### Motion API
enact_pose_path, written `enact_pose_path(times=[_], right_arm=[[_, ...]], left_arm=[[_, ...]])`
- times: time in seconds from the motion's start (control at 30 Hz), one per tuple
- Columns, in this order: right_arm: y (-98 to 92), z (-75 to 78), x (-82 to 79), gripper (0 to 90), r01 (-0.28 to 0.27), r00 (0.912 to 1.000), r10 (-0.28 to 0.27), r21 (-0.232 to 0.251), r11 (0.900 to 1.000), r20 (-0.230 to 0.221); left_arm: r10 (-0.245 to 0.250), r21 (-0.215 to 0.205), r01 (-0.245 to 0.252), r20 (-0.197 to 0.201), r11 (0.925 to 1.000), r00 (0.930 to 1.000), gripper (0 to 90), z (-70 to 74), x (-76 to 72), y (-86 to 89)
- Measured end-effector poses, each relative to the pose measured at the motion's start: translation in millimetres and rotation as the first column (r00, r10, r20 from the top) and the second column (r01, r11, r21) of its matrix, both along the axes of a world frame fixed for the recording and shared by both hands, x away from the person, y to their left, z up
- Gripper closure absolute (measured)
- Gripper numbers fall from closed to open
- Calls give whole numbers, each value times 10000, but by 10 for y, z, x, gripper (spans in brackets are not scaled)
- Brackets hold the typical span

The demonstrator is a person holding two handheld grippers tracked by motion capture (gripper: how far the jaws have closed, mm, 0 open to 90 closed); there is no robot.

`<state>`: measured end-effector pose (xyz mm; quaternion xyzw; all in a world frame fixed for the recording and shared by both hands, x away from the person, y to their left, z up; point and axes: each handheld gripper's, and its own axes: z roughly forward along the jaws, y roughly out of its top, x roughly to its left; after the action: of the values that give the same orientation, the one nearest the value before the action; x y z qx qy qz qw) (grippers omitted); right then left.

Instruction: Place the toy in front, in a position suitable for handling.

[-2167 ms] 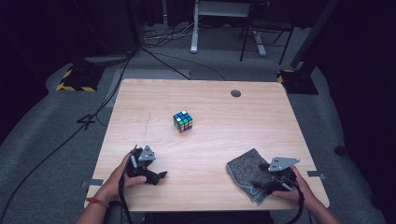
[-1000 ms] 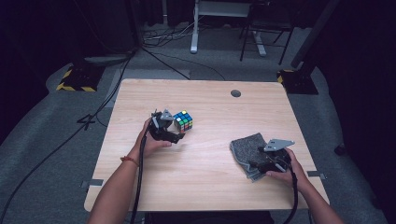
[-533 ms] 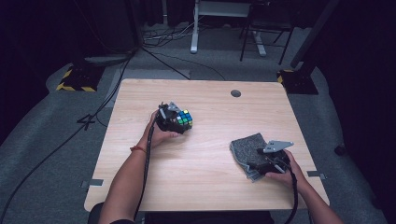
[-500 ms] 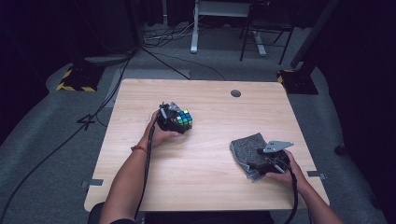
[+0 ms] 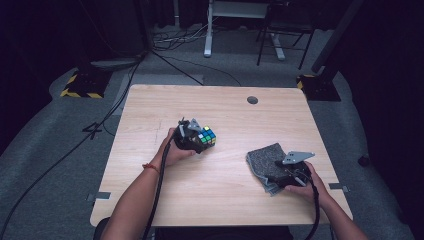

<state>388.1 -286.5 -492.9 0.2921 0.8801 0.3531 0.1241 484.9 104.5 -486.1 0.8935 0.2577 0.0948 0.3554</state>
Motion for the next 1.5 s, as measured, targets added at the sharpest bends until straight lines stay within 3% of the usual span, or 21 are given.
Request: enact_pose_path(times=[0.2,0.33,0.37,0.43,0.47,0.5,0.53,0.63,0.67,0.73,0.87,0.97,1.03,1.13,1.2,1.23,1.27,1.37,1.43,1.47,1.5], right_arm=[[2,-1,-3,292,-6,9999,6,-17,10000,-109],[11,-1,-39,292,-225,9996,225,-19,9997,-162],[15,1,-49,292,-290,9994,290,-38,9996,-162],[18,2,-59,292,-320,9994,319,-65,9995,-160],[28,4,-84,292,-453,9988,452,-80,9989,-187],[28,4,-84,292,-453,9988,452,-80,9989,-187],[44,6,-115,292,-571,9982,569,-91,9983,-200],[56,10,-140,292,-676,9975,673,-138,9976,-218],[66,13,-158,293,-742,9971,738,-173,9971,-207],[75,21,-179,294,-809,9965,803,-237,9964,-239],[104,79,-252,324,-1228,9924,1229,-247,9921,17],[109,159,-269,323,-1135,9933,1125,359,9929,279],[122,175,-253,311,-967,9942,952,288,9949,497],[156,99,-215,280,-793,9964,799,-191,9967,286],[163,72,-203,275,-797,9965,804,-271,9965,232],[163,15,-163,269,-746,9971,743,-226,9970,-137],[155,9,-149,270,-721,9972,718,-158,9973,-217],[155,10,-147,290,-719,9972,714,-208,9972,-234],[162,16,-157,357,-679,9974,673,-234,9974,-264],[162,23,-164,422,-741,9970,735,-237,9970,-231],[160,32,-178,543,-922,9956,918,-188,9956,-186]], left_arm=[[-1024,164,1027,-164,9946,9946,333,20,-319,-110],[-1809,354,1813,-145,9828,9834,334,31,-603,-203],[-2058,474,2064,-169,9773,9784,335,38,-751,-253],[-2234,454,2242,-217,9735,9745,335,39,-822,-273],[-2381,458,2388,-197,9700,9710,334,34,-972,-317],[-2381,458,2388,-197,9700,9710,334,34,-972,-317],[-2506,533,2510,-151,9665,9680,335,36,-1113,-363],[-2655,482,2652,-5,9630,9641,333,11,-1229,-398],[-2663,566,2658,27,9624,9639,331,-2,-1270,-413],[-2821,1106,2787,156,9540,9593,306,-40,-1331,-451],[-2541,614,2527,158,9656,9670,182,-80,-1364,-462],[-2541,311,2539,46,9667,9672,160,-92,-1363,-465],[-2500,238,2500,-25,9680,9682,161,-97,-1360,-472],[-2534,69,2534,-71,9673,9673,162,-102,-1339,-494],[-2542,-91,2541,-133,9671,9671,161,-101,-1332,-496],[-2510,-191,2506,-206,9679,9678,161,-104,-1318,-500],[-2532,-281,2525,-234,9672,9671,161,-109,-1308,-506],[-2561,-327,2552,-273,9663,9663,163,-110,-1292,-514],[-2599,-319,2589,-345,9654,9650,167,-113,-1274,-525],[-2606,-309,2596,-328,9652,9649,179,-115,-1268,-530],[-2588,-398,2572,-436,9655,9649,201,-121,-1248,-538]])
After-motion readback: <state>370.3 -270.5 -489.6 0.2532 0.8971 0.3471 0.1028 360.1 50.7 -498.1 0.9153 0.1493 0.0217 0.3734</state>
